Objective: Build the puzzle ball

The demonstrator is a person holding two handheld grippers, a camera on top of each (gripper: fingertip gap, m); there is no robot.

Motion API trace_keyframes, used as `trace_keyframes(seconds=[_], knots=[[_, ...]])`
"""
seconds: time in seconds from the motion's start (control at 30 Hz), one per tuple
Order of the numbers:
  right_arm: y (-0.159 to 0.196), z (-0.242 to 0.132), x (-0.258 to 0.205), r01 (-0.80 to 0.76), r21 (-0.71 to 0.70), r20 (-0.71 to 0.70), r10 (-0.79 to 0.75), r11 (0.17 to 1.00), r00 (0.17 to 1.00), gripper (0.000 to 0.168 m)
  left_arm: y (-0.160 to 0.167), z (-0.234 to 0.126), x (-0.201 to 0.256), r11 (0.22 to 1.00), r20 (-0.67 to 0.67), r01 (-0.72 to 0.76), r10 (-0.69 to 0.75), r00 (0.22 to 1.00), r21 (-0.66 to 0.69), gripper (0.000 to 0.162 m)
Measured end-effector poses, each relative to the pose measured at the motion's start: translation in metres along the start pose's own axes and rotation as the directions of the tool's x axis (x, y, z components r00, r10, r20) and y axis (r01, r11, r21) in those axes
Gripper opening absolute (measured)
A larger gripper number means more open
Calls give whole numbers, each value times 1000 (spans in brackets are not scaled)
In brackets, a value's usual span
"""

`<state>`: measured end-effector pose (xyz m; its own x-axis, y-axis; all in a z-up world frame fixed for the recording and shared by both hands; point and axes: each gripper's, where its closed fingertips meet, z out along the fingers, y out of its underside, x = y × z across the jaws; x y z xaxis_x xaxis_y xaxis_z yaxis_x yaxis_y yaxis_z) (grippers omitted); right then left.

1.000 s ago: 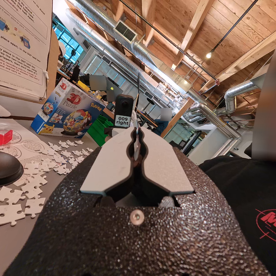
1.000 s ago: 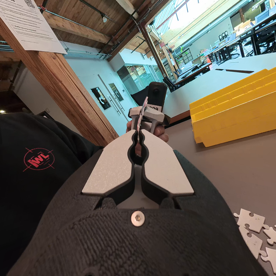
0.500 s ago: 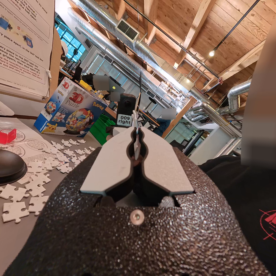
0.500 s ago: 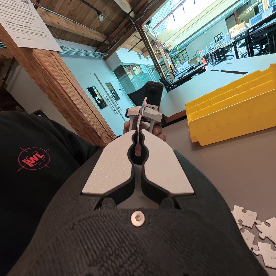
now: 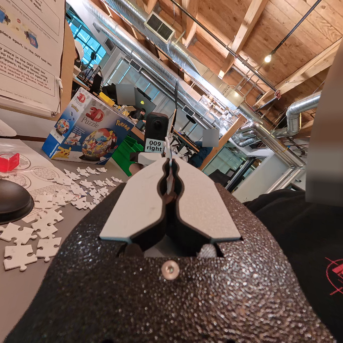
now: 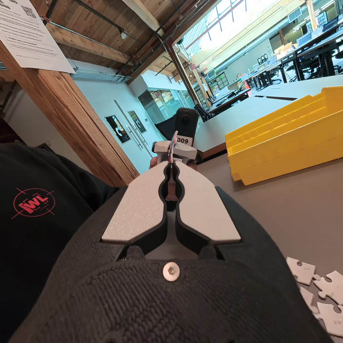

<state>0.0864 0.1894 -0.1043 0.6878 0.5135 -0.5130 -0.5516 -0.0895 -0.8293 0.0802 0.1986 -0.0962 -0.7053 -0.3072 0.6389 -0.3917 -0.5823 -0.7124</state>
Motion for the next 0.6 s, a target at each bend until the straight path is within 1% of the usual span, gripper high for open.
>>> trace_keyframes(seconds=[0.07,0.17,0.3,0.37,0.43,0.47,0.53,0.6], knots=[[2,-1,2,9,-19,-16,-9,1000,1000,1,1,0,-2,1000,11,-5,5,1000,-5,1],[2,-1,1,10,-10,-16,-10,1000,1000,2,1,0,-3,1000,14,-4,4,1000,-8,2],[-2,1,-4,-2,20,11,2,1000,1000,12,2,0,-3,1000,21,-6,7,1000,-21,2],[-1,2,-5,9,10,12,-9,1000,1000,13,5,1,-3,999,16,-7,8,1000,-36,1],[2,3,-6,13,-8,10,-13,1000,1000,17,8,3,-2,999,12,-11,12,1000,-53,1],[3,4,-6,13,-16,9,-13,1000,1000,17,9,3,-1,998,9,-13,14,1000,-60,1],[4,4,-7,15,-20,18,-15,1000,1000,7,12,5,0,997,-1,-12,12,1000,-72,1],[3,4,-8,2,-17,31,-2,1000,1000,4,13,6,2,997,-12,-13,12,1000,-81,1]])
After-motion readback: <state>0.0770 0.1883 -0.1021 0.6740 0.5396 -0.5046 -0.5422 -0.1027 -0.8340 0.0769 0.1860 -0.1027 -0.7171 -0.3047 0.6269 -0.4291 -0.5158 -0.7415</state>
